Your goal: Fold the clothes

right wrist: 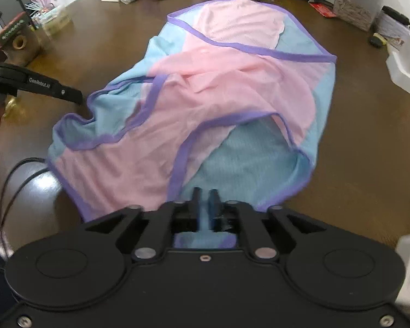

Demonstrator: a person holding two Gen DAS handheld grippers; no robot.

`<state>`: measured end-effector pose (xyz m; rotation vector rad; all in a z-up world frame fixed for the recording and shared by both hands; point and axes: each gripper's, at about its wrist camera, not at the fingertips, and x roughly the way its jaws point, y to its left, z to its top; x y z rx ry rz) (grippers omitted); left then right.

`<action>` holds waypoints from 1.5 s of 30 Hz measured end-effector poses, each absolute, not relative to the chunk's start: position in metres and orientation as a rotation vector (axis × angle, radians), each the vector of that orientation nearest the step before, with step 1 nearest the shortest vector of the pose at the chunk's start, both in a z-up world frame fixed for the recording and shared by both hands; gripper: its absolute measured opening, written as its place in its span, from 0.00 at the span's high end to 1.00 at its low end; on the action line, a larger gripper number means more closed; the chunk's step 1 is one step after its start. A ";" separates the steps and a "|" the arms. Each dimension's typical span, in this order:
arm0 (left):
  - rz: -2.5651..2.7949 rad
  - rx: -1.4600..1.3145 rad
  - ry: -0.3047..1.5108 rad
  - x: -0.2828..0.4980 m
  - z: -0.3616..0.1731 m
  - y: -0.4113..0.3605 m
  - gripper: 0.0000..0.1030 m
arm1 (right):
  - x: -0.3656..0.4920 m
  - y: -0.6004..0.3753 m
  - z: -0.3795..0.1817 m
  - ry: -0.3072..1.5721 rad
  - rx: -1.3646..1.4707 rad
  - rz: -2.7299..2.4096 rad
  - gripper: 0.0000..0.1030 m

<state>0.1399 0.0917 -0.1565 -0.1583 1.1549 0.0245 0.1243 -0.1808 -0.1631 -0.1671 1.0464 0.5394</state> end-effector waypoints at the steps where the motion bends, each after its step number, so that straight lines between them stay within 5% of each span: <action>1: 0.012 -0.162 1.146 0.132 -0.154 0.096 0.97 | 0.116 -0.185 -0.158 1.011 -0.167 0.541 0.42; 2: 0.001 -0.159 1.133 0.122 -0.153 0.099 0.96 | 0.110 -0.188 -0.153 0.979 -0.170 0.539 0.24; 10: 0.042 -0.151 0.966 0.073 -0.161 0.097 0.92 | 0.072 -0.227 -0.178 0.741 -0.177 0.390 0.23; 14: 0.059 -0.113 0.907 0.067 -0.162 0.080 0.53 | 0.060 -0.239 -0.187 0.703 -0.186 0.363 0.22; 28: 0.069 -0.019 0.857 0.049 -0.174 0.044 0.51 | 0.039 -0.252 -0.165 0.717 -0.195 0.507 0.18; 35: 0.083 0.009 0.872 0.033 -0.172 0.039 0.48 | 0.064 -0.244 -0.152 0.869 -0.147 0.675 0.18; 37: 0.103 0.018 0.884 0.030 -0.170 0.037 0.47 | 0.068 -0.234 -0.154 0.900 -0.169 0.725 0.25; 41: 0.073 -0.004 0.968 0.013 -0.164 0.033 0.45 | 0.071 -0.218 -0.168 0.996 -0.217 0.769 0.59; 45: 0.040 0.061 0.937 -0.014 -0.165 0.022 0.38 | 0.067 -0.220 -0.174 1.025 -0.239 0.781 0.60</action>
